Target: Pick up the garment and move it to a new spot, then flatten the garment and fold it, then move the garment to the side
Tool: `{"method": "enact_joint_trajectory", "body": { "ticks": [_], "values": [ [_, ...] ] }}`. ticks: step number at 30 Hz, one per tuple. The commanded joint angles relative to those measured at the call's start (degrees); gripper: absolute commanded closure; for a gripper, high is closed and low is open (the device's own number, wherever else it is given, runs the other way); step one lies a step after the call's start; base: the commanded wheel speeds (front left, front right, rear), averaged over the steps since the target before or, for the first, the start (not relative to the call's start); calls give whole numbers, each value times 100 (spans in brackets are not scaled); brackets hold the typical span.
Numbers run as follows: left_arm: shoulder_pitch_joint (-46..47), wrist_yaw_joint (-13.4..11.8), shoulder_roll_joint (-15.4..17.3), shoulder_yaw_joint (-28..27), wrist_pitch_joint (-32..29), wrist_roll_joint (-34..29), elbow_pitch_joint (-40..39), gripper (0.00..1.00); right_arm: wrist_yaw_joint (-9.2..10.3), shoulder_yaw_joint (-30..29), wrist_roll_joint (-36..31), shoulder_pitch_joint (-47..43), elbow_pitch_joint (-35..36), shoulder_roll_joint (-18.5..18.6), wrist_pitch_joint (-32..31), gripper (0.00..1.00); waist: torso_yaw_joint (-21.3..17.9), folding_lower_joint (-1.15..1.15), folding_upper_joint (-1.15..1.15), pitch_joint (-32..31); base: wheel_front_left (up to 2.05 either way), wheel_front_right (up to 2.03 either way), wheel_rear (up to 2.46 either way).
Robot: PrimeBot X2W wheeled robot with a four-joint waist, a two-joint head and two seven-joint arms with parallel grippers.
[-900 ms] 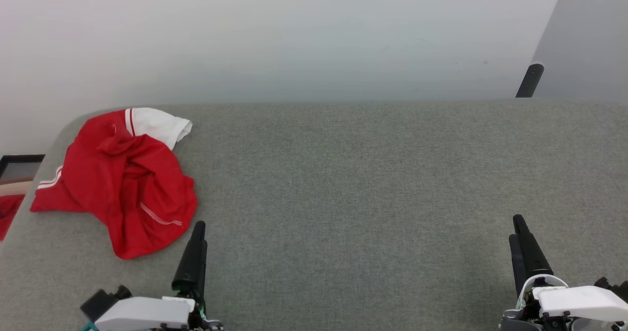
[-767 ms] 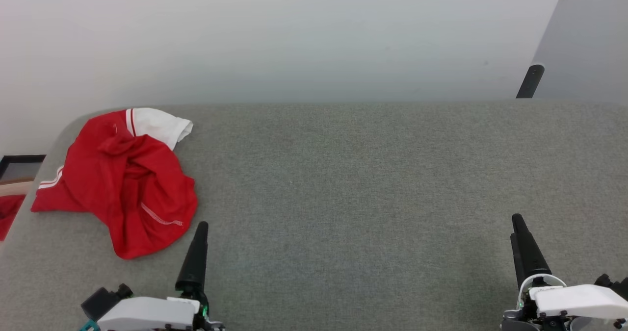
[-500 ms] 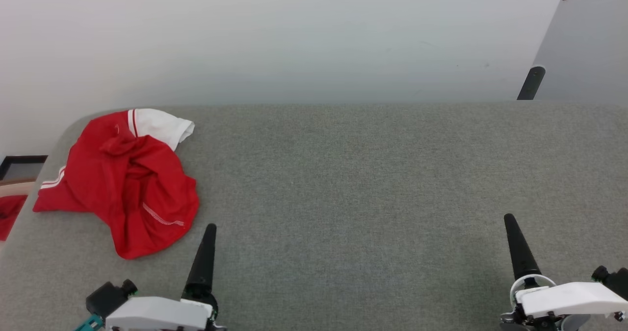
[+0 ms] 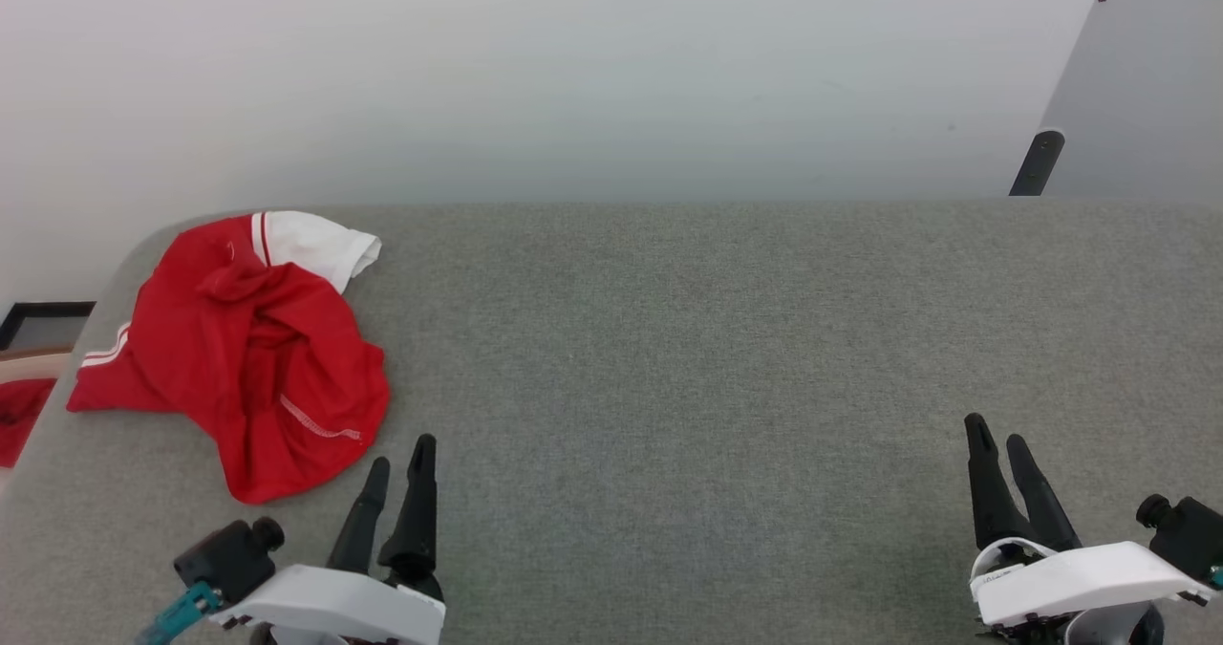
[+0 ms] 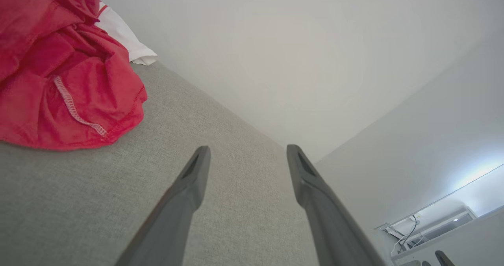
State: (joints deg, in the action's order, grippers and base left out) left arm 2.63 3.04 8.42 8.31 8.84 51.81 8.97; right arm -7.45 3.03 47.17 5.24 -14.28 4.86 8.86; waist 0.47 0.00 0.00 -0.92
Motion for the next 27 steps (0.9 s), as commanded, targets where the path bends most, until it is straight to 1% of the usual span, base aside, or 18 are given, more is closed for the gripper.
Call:
{"method": "enact_joint_trajectory", "body": {
  "ticks": [1, 6, 15, 22, 27],
  "values": [
    [73, -21, 14, -16, 44, -210, -79, 0, -4, -19, -225, 78, 68, -7, 43, 0, 2, 0, 0, -1, 0, 0, 0],
    [36, -103, -25, -93, 116, -1000, -173, 0, -4, -83, -838, 51, 84, -65, 116, 0, 14, 0, 0, -12, 0, 0, 0],
    [-48, -67, -61, -238, 236, -2095, -329, 0, -4, -248, -1648, 21, 85, -133, 235, 0, 41, 0, 0, -42, 0, 0, 0],
    [-85, 52, -141, -357, 326, -2673, -411, 0, -4, -355, -2270, 5, 64, -172, 327, 0, 54, 0, 0, -69, 0, 0, 0],
    [-100, 134, -173, -406, 388, -3048, -431, 0, -5, -383, -2568, -10, 40, -189, 387, 0, 59, 0, 0, -84, 0, 0, 0]
  ]
}}
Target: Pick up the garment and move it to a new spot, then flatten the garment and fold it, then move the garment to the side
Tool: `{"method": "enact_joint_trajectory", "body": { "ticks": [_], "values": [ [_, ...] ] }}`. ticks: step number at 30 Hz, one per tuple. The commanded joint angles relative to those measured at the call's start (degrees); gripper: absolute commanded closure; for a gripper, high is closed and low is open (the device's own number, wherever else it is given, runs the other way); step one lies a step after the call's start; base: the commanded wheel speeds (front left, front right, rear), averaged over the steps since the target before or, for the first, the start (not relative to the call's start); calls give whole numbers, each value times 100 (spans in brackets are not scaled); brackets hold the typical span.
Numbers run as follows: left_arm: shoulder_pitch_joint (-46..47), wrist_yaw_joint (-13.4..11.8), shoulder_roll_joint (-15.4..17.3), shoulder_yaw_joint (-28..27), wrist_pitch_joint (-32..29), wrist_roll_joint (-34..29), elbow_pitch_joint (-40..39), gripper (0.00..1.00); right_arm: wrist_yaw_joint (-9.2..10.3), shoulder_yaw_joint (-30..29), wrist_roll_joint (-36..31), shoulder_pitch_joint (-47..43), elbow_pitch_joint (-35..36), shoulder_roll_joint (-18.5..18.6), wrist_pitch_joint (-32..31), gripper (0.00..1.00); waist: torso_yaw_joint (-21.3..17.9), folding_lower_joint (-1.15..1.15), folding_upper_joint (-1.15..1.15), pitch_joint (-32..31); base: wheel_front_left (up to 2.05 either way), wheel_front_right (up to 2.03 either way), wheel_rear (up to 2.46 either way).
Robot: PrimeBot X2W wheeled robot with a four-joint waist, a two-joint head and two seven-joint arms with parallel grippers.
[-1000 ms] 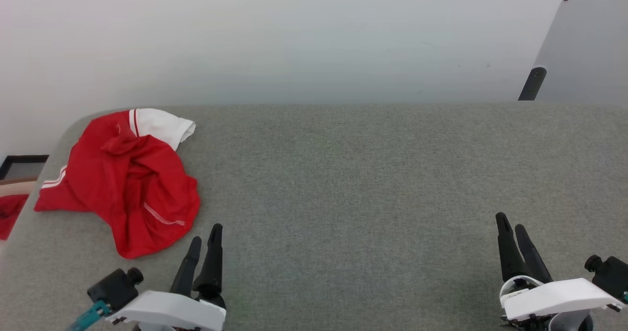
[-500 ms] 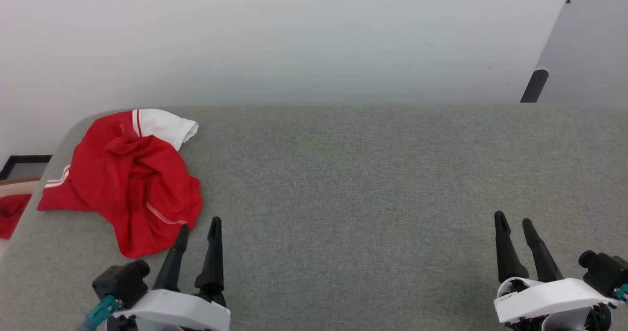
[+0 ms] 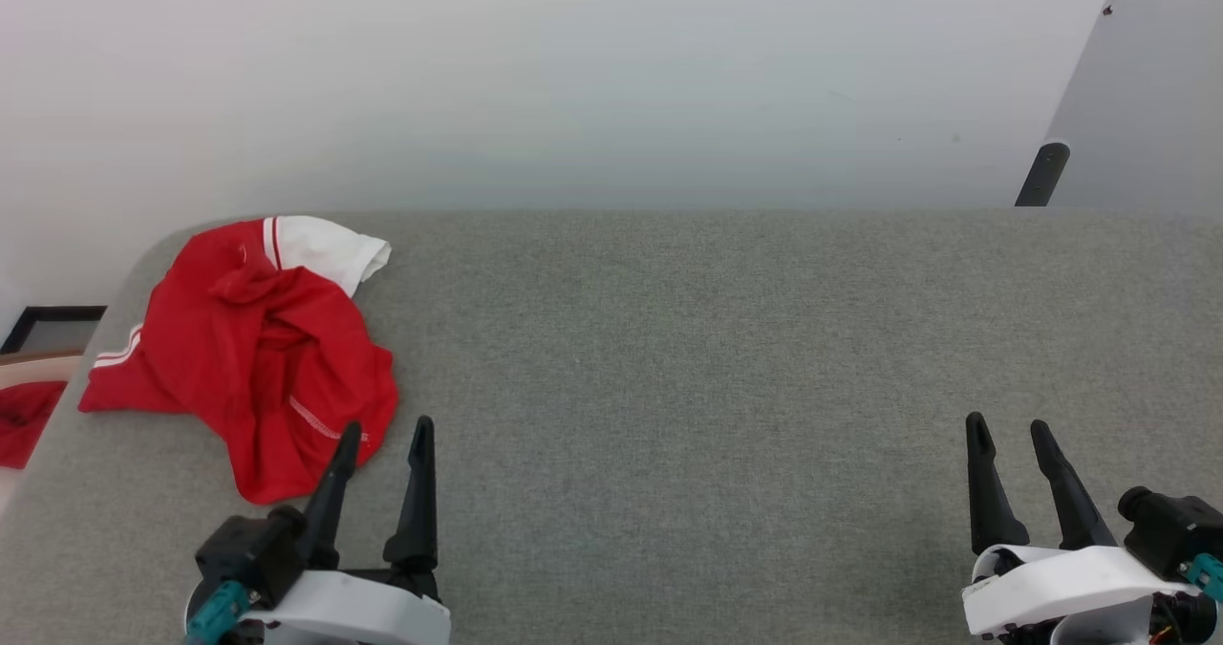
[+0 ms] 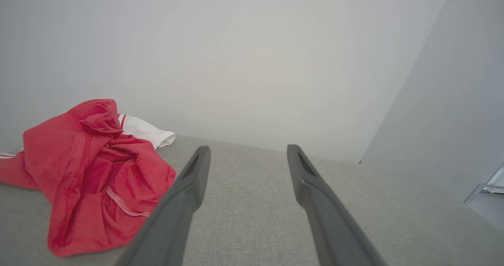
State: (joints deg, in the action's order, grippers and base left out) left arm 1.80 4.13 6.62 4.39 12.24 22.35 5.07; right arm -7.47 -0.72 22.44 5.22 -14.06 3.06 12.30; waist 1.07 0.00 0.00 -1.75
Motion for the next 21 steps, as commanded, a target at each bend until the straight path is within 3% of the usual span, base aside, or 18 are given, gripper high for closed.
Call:
{"method": "enact_joint_trajectory", "body": {
  "ticks": [1, 21],
  "values": [
    [-19, 33, 5, -23, 53, -174, -46, 0, -3, -10, -154, -9, 15, -11, 50, 0, 0, 0, 0, -4, 0, 0, 0],
    [-114, 205, -116, -173, 264, -1208, -86, 0, -4, 74, -944, -54, 42, -22, 260, 0, -3, 0, 0, -63, 0, 0, 0]
  ]
}}
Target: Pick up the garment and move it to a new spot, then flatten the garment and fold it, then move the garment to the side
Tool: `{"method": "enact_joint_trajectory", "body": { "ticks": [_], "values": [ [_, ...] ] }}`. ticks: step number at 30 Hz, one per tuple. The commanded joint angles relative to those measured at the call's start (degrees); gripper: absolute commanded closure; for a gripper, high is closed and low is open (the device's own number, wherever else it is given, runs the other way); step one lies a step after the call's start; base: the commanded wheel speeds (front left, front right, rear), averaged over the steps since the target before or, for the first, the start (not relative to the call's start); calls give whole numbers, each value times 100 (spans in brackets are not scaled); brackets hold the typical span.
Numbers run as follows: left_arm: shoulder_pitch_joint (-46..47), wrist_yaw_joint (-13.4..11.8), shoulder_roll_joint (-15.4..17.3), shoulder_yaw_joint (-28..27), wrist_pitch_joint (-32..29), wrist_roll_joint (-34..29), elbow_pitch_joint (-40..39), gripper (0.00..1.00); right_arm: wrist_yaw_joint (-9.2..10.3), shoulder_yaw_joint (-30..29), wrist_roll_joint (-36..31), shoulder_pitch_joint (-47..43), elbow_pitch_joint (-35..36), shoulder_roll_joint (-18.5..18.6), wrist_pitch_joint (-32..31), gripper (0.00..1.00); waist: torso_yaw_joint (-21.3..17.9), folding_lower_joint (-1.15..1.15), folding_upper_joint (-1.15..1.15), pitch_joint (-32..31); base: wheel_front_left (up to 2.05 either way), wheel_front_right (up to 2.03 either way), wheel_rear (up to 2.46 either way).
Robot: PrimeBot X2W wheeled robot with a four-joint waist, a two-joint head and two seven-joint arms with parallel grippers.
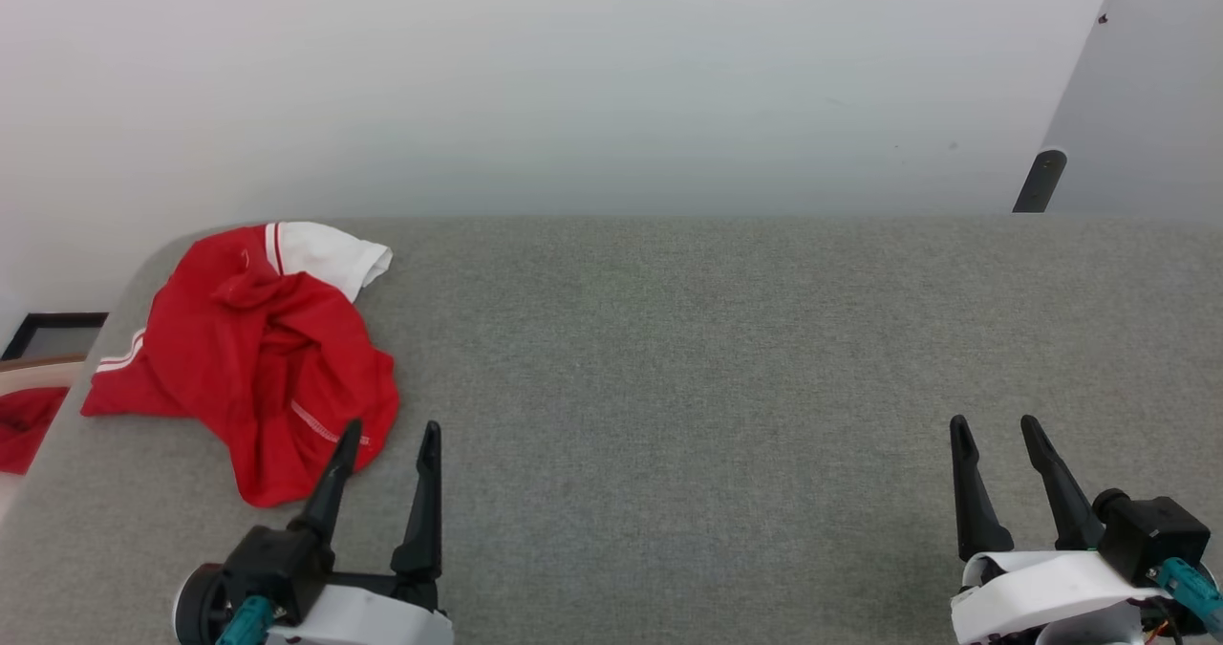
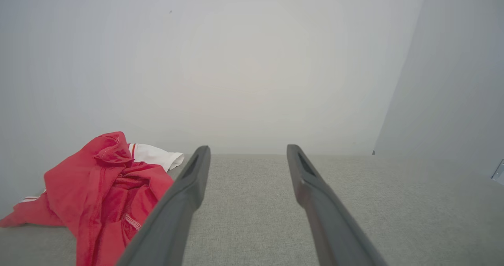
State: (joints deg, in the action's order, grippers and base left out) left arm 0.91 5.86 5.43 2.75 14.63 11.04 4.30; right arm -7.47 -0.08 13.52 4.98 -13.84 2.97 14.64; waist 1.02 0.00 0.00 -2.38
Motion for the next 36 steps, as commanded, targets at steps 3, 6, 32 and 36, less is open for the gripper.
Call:
{"method": "enact_joint_trajectory", "body": {
  "ticks": [3, 6, 32, 36],
  "values": [
    [-27, 48, -8, -30, 56, -196, 0, 0, -4, 21, -180, -25, 13, -13, 58, 0, 7, 0, 0, -11, 0, 0, 0],
    [-31, 68, -14, -50, 50, -202, 28, 0, -4, 18, -173, -23, 5, -13, 63, 0, 11, 0, 0, -16, 0, 0, 0],
    [-160, 106, 67, -436, 49, -94, 343, 0, -4, 500, 75, -78, -111, -13, 63, 0, 1149, 0, 0, -382, 0, 0, 0],
    [-263, 72, 119, -514, 49, -78, 328, 0, -3, 604, 154, -34, -145, -13, 63, 0, 1393, 0, 0, -435, 0, 0, 0]
  ]
}}
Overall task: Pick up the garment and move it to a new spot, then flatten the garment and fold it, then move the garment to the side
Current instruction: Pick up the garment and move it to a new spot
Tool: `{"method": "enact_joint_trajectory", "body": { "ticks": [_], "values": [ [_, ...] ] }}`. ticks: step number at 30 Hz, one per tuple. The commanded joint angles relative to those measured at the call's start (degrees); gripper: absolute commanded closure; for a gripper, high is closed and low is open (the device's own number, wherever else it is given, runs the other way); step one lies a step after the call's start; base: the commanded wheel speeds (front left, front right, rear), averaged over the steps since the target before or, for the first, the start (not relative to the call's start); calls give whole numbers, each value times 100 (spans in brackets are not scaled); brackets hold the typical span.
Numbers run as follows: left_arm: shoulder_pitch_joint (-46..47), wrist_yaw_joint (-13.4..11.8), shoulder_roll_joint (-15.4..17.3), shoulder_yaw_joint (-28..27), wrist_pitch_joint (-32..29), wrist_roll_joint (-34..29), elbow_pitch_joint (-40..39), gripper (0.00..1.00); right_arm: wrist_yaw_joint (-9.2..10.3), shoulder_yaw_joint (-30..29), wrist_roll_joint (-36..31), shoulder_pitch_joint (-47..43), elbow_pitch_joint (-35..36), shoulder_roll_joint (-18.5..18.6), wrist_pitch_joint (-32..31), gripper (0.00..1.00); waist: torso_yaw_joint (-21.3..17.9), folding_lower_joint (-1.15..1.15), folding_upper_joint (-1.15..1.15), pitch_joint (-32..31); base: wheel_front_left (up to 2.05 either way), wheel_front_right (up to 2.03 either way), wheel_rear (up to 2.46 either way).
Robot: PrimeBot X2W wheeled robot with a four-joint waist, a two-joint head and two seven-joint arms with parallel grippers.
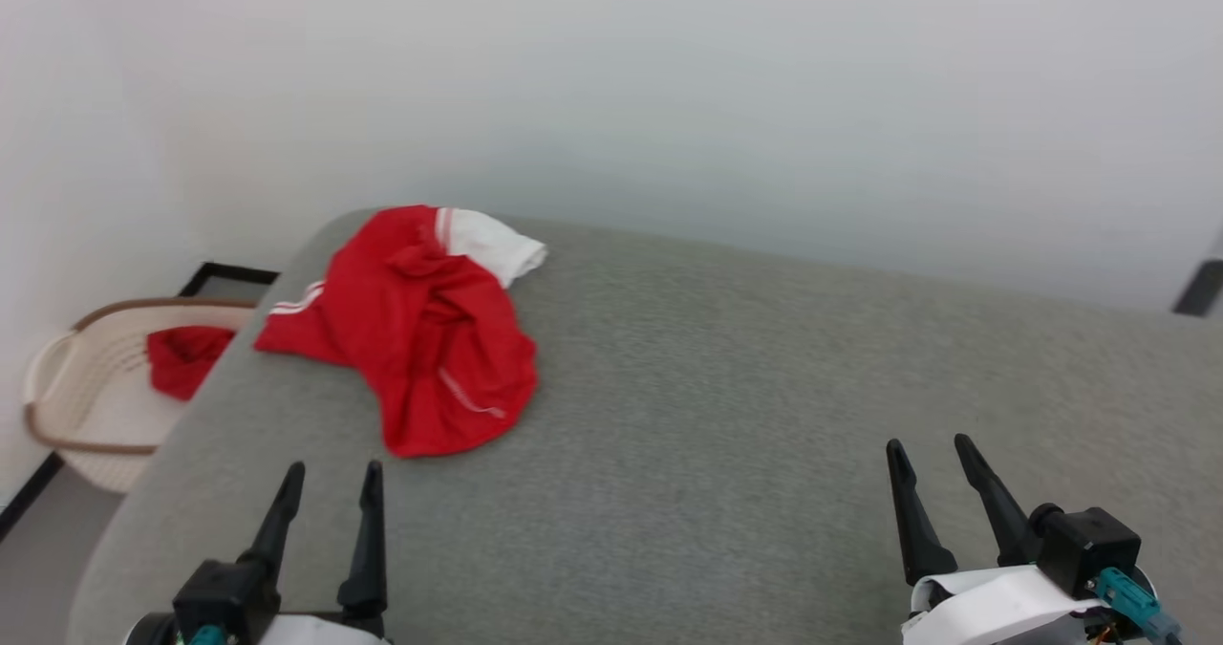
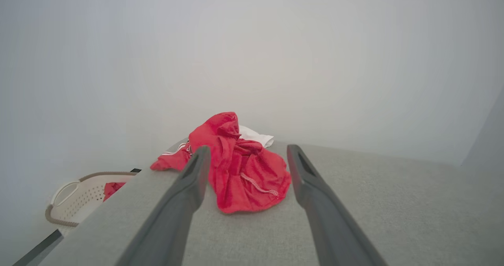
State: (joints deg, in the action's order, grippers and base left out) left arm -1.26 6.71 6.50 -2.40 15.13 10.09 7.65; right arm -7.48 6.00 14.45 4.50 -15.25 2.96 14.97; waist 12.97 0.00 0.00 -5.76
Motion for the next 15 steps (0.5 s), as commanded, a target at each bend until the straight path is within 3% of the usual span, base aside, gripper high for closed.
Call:
{"method": "enact_joint_trajectory", "body": {
  "ticks": [1, 8, 15],
  "values": [
    [-63, -31, 31, -22, -2, 22, -24, 0, -3, 27, 67, 26, -11, -12, 30, 0, 244, 0, 0, -106, 0, 0, 0],
    [-171, -77, 127, -128, -15, 87, -82, 0, -2, 124, 95, 40, -52, -11, 30, 0, 427, 0, 0, -119, 0, 0, 0],
    [110, -15, 270, -107, -320, 295, -214, 0, -2, 165, 7, 82, -69, -10, 30, 0, 323, 0, 0, 21, 0, 0, 0]
  ]
}}
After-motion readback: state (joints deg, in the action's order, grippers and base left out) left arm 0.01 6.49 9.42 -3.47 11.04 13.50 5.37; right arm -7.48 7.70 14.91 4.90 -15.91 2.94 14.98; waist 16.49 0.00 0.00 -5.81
